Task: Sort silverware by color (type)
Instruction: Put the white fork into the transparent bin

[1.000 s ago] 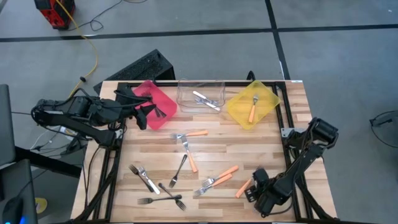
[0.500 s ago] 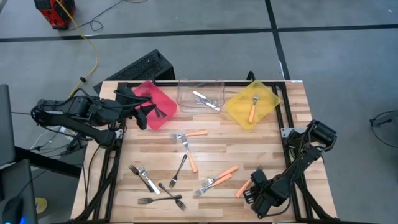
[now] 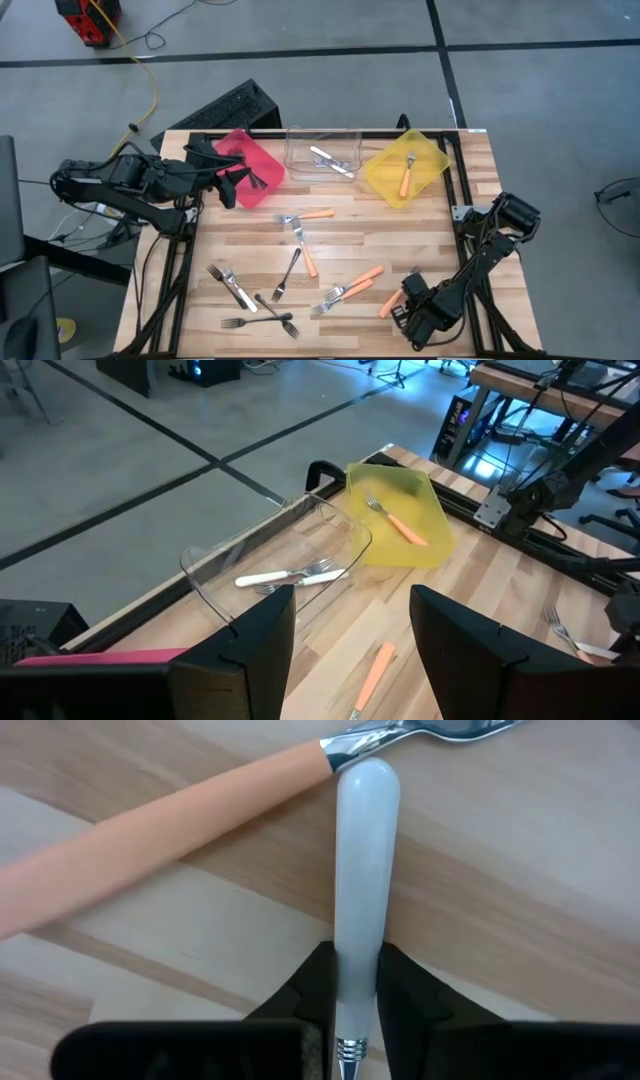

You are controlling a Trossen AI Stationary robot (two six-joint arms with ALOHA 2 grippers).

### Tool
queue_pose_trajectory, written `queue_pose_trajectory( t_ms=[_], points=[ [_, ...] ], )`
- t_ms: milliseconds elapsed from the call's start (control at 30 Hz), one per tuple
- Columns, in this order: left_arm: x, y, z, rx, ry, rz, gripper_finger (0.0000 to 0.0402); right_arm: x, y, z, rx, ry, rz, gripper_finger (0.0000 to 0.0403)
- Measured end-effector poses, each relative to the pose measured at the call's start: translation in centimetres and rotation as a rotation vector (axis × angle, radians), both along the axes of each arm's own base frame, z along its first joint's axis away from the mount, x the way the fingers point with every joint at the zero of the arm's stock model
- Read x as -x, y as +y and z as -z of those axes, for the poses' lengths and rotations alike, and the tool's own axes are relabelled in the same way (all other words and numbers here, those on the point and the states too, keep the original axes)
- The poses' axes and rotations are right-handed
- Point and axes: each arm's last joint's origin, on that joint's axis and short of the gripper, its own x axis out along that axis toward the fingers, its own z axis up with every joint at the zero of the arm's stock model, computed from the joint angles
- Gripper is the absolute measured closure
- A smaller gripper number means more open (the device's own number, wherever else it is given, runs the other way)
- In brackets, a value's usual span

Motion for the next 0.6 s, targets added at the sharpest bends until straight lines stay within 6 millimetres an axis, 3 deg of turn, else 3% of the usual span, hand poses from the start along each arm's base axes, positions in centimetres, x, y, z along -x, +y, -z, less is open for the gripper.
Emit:
queue_pose_trajectory(
  t_ms=[267, 600],
  points=[
    [0.0, 0.0, 0.0, 0.015, -0.011, -0.009, 0.0219, 0.3, -0.8, -0.8, 0.042, -0.001, -0.087, 0.0330],
    [0.0, 0.0, 0.0, 0.014, -0.011, -0.010, 0.0220, 0.1, -3.7, -4.2, 0.120, -0.039, -0.254, 0.0330]
  ],
)
